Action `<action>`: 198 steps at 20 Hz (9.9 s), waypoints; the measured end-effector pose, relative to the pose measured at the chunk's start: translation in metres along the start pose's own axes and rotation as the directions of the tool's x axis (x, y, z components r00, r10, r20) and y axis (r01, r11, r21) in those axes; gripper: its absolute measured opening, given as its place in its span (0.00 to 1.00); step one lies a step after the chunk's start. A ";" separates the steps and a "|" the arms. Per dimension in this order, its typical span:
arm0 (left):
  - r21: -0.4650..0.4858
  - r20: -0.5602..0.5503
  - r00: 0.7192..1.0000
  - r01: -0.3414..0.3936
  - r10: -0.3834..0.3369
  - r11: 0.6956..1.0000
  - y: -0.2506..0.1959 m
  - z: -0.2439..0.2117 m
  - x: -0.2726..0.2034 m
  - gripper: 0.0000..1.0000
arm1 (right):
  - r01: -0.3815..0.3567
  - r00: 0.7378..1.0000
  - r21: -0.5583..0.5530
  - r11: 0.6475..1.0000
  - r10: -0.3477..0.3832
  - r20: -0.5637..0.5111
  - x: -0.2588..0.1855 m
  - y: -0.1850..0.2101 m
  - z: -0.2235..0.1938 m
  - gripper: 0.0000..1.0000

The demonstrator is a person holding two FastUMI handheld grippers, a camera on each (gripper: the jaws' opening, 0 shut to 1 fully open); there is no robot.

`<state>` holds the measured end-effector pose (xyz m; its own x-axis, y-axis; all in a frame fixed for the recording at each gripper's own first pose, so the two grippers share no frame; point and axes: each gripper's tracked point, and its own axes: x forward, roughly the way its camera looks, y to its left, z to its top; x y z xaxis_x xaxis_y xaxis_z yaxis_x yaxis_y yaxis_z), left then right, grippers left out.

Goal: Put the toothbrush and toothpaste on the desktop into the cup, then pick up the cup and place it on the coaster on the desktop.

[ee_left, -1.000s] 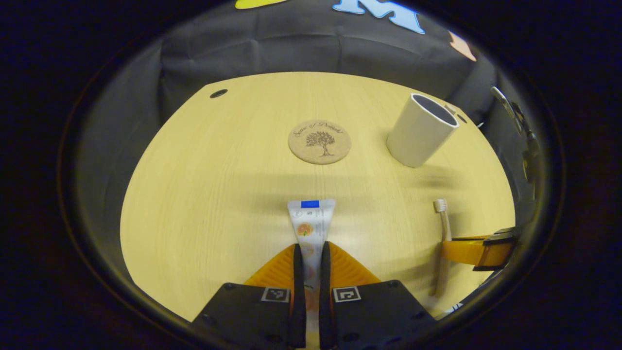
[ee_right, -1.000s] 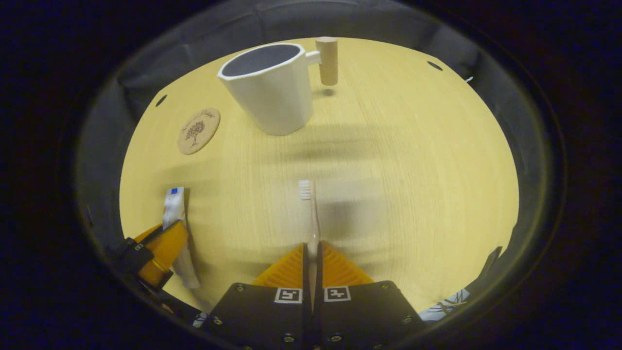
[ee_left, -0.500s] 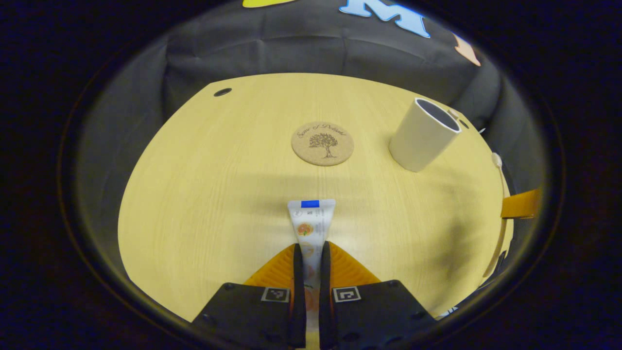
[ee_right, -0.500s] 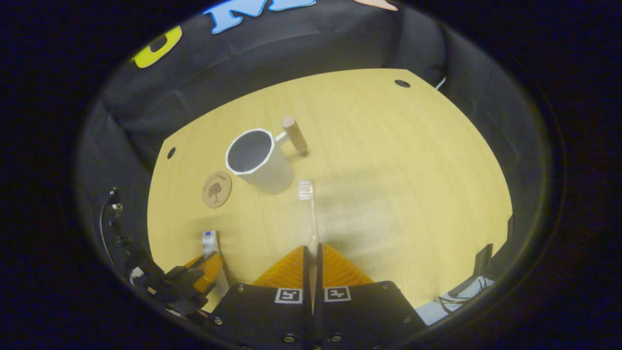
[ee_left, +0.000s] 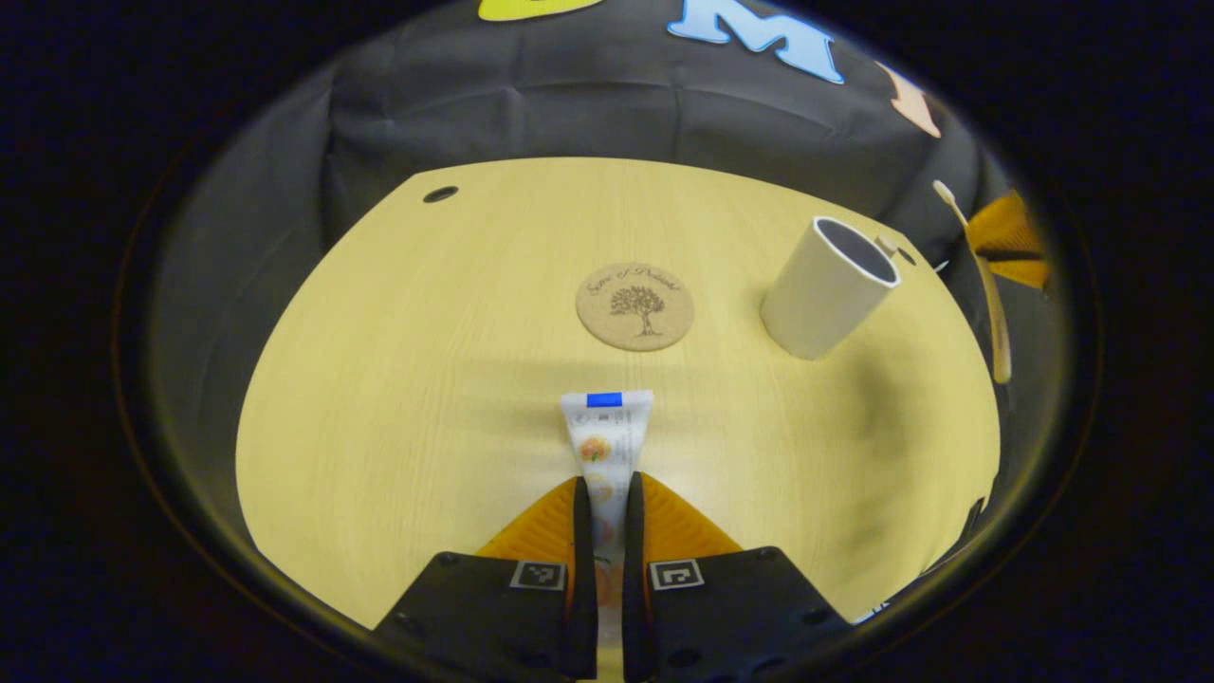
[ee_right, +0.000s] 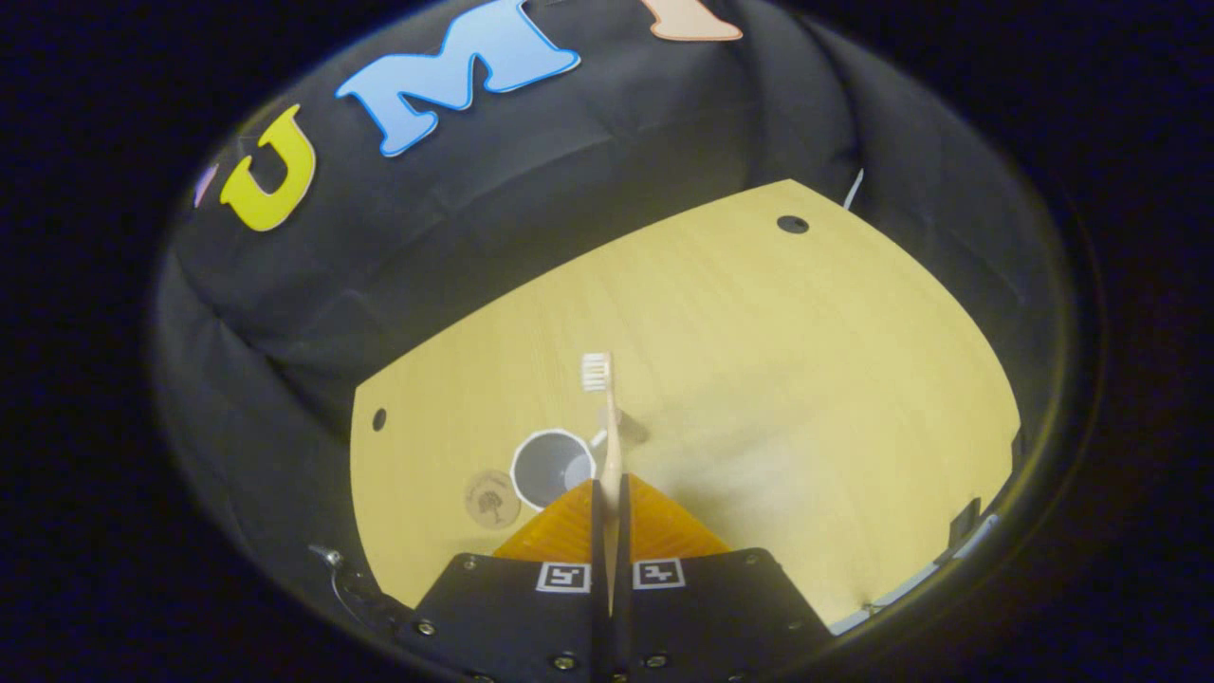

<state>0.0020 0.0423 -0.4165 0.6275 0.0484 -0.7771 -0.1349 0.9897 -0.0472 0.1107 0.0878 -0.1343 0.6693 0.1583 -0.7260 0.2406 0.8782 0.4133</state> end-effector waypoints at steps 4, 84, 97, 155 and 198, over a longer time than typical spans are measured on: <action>0.013 0.016 1.000 0.022 -0.022 1.000 -0.005 0.011 -0.019 0.18 | -0.019 0.996 0.023 1.000 0.017 0.091 0.012 0.018 0.035 0.02; 0.649 0.362 0.800 0.152 -0.478 0.745 -0.293 0.247 -0.027 0.18 | 0.367 0.930 0.069 0.928 -0.367 -0.013 -0.083 -0.257 -0.119 0.48; 0.572 0.379 0.827 0.144 -0.416 0.807 -0.262 0.218 -0.010 0.34 | 0.364 0.931 0.044 0.930 -0.362 -0.046 -0.070 -0.251 -0.120 0.46; -0.248 0.122 0.946 -0.263 0.300 0.932 -0.041 -0.032 -0.166 0.95 | -0.461 0.886 -0.885 0.062 -0.030 -0.463 0.114 -0.029 0.002 0.46; -0.305 0.111 0.948 -0.253 0.298 0.918 -0.015 -0.043 -0.186 0.95 | -0.440 0.895 -0.857 0.270 0.048 -0.444 0.094 0.052 -0.054 0.13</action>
<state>-0.1463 0.0126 -0.2982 0.6399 0.3554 -0.6813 -0.5161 0.8557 -0.0384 0.1481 0.1731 -0.2111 0.2981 0.3840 -0.8739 -0.8316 0.5539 -0.0403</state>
